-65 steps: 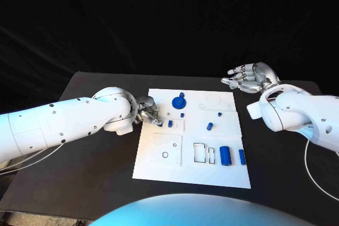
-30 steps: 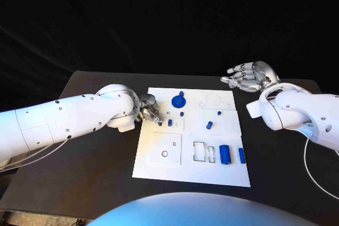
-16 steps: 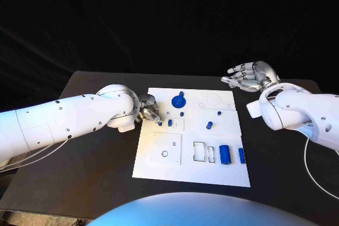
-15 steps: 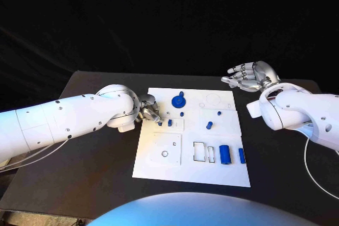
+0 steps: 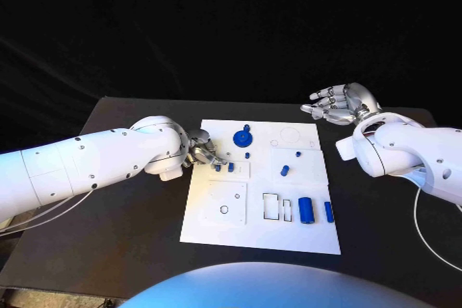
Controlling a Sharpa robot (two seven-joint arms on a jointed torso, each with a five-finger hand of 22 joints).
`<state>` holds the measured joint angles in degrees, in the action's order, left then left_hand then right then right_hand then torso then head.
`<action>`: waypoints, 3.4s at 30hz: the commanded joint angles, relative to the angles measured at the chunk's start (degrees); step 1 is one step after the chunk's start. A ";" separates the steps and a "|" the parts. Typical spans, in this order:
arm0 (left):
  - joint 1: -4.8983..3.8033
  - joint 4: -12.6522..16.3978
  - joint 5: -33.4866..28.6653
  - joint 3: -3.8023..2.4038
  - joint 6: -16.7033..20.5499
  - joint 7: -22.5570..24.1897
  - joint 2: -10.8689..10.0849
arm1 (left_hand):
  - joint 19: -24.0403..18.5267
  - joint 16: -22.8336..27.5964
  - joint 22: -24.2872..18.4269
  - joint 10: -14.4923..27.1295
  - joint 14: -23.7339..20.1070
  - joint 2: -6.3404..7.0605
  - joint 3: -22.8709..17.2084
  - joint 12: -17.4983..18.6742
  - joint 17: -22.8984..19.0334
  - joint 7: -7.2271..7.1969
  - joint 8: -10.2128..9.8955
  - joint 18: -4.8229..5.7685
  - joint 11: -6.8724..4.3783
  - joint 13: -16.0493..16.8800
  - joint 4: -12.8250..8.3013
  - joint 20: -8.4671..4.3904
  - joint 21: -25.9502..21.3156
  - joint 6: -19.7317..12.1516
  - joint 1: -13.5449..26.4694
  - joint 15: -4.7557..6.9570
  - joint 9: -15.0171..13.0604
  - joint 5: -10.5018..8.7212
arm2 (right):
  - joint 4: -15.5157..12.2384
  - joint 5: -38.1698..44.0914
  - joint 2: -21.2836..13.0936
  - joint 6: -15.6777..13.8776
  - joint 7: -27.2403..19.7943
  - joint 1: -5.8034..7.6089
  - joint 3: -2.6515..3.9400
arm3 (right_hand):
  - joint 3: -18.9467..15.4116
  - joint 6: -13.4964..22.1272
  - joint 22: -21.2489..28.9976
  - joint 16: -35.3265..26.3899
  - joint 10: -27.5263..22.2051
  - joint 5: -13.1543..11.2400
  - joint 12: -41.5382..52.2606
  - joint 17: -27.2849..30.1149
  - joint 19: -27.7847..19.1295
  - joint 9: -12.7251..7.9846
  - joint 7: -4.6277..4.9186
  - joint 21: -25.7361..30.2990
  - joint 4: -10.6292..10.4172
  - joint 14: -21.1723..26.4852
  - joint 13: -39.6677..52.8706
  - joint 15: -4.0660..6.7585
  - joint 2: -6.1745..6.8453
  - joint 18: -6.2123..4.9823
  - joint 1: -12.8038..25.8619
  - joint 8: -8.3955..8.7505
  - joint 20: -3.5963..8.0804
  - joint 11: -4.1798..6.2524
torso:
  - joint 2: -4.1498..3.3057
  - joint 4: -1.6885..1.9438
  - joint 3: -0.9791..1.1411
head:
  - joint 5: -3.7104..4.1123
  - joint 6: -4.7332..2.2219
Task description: Assemble the parts on the task board
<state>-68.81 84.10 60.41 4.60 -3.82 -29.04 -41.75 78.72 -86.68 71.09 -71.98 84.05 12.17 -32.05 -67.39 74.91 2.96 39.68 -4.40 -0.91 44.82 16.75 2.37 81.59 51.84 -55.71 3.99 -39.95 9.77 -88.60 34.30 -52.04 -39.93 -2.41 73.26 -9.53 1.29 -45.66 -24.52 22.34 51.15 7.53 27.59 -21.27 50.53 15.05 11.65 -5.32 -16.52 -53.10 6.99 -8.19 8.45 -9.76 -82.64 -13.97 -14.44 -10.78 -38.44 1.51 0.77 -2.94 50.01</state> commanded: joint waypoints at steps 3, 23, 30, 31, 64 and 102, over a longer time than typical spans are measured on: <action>0.05 -0.21 -1.26 -0.10 1.53 -0.03 -0.10 | -0.02 -0.19 -0.01 0.50 4.00 0.11 3.22 -0.19 7.72 0.06 -0.46 0.22 -0.10 0.03 0.06 -0.16 -0.24 0.15 1.82 0.27 0.06 -0.30 | -0.09 0.33 -0.02 0.57 -0.61 -0.02 0.01 | -0.29 0.47 0.26 -0.40 -0.66 -0.10 0.23 0.22 -0.37 -0.10 2.90 0.59 0.08 0.77 -0.28 -0.15 -0.23 -0.59 0.53 -0.20 -0.35 -0.08 | 0.02 0.02 -0.01 | 0.09 -0.02; -0.05 2.93 -15.62 -1.97 12.60 27.59 -2.09 | -28.52 23.57 -34.51 27.71 -25.37 -2.87 1.15 14.70 -31.68 7.90 -2.24 -5.60 7.70 -17.96 -4.05 5.48 -26.39 -17.56 -19.90 -6.82 1.92 0.16 | 0.05 -0.03 -0.11 0.00 -2.02 -0.04 0.01 | 0.67 0.17 1.13 -1.09 -1.14 -0.12 0.49 0.92 -0.51 -0.20 2.78 1.09 0.62 1.15 -1.30 -0.27 -1.25 -0.65 -0.70 -0.65 -0.54 -0.06 | 0.09 0.06 -0.09 | 1.47 -0.56; -0.04 1.99 -3.62 -1.76 12.68 34.07 0.01 | -31.05 25.55 -34.16 30.31 -30.02 0.46 -3.52 24.34 -36.76 9.28 -6.42 -6.04 9.47 -27.30 -10.86 7.07 -26.95 -16.75 -26.86 -8.24 10.46 -0.37 | 0.25 -0.37 0.04 0.25 -2.28 -0.09 0.01 | 1.18 -0.50 1.56 -1.48 -0.72 -0.15 0.50 1.29 -0.48 -0.20 2.41 1.23 1.05 0.96 -1.87 -0.15 -1.65 -0.69 -1.40 -0.98 -0.53 0.22 | 0.03 0.09 -0.13 | 2.42 -0.88; -0.04 1.78 -1.51 -1.73 12.56 34.47 0.36 | -31.31 25.97 -33.79 30.49 -29.95 1.01 -3.29 26.02 -37.73 9.13 -7.32 -6.13 9.36 -28.78 -11.67 7.08 -26.50 -16.96 -27.23 -8.16 11.87 -0.38 | 0.27 -0.38 0.06 0.29 -2.31 -0.11 0.01 | 1.21 -0.52 1.57 -1.50 -0.72 -0.15 0.48 1.30 -0.48 -0.21 2.40 1.23 1.07 0.95 -1.90 -0.15 -1.67 -0.69 -1.44 -0.98 -0.52 0.23 | 0.03 0.05 -0.15 | 2.40 -0.85; -0.05 -10.26 26.01 0.96 9.88 30.06 11.27 | -27.21 7.71 -31.15 26.19 -22.06 2.07 5.47 29.06 -33.52 4.84 -11.18 -6.15 8.06 -36.05 -8.51 7.01 -22.48 -6.85 -27.74 -7.52 23.17 -0.29 | 0.13 4.91 0.45 0.60 -1.94 -0.50 0.01 | 1.31 0.16 2.48 -2.72 -1.31 -0.21 -0.40 2.12 -0.86 -0.71 3.09 1.50 1.19 1.30 -3.10 -0.55 -1.47 -0.59 -1.18 -0.36 -0.74 -0.34 | -0.34 -0.12 -0.13 | 2.53 -1.11; -0.02 -12.65 26.23 1.54 4.61 28.96 13.24 | -25.60 3.12 -25.62 21.77 -17.69 1.93 -0.90 31.30 -29.62 4.20 -15.32 -5.63 6.47 -37.89 -10.00 5.77 -17.15 -1.82 -28.21 -6.10 24.98 -0.54 | -0.45 3.57 0.55 1.26 -1.92 -0.49 0.02 | 1.25 0.18 2.63 -2.86 -1.31 -0.21 -0.44 2.22 -0.90 -0.76 3.12 1.50 1.04 1.28 -3.18 -0.59 -1.46 -0.60 -0.92 -0.33 -0.79 -0.38 | -0.28 -0.05 -0.15 | 1.95 -0.64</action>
<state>-68.89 71.47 86.46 6.07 2.43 0.06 -28.64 52.76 -83.34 45.39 -49.73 65.93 14.48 -32.70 -36.28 45.25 7.15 24.60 -10.24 5.61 6.98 6.77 8.11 64.19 49.48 -83.85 -2.06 -15.05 9.52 -88.95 37.68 -51.52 -39.51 -4.05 72.78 -9.53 2.56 -45.76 -21.95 19.69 50.06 7.53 27.39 -19.15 49.92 14.36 11.76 -4.10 -15.26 -52.09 3.87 -8.79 6.86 -9.76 -84.22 -14.61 -15.06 -11.07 -38.75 1.43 0.63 -0.96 49.39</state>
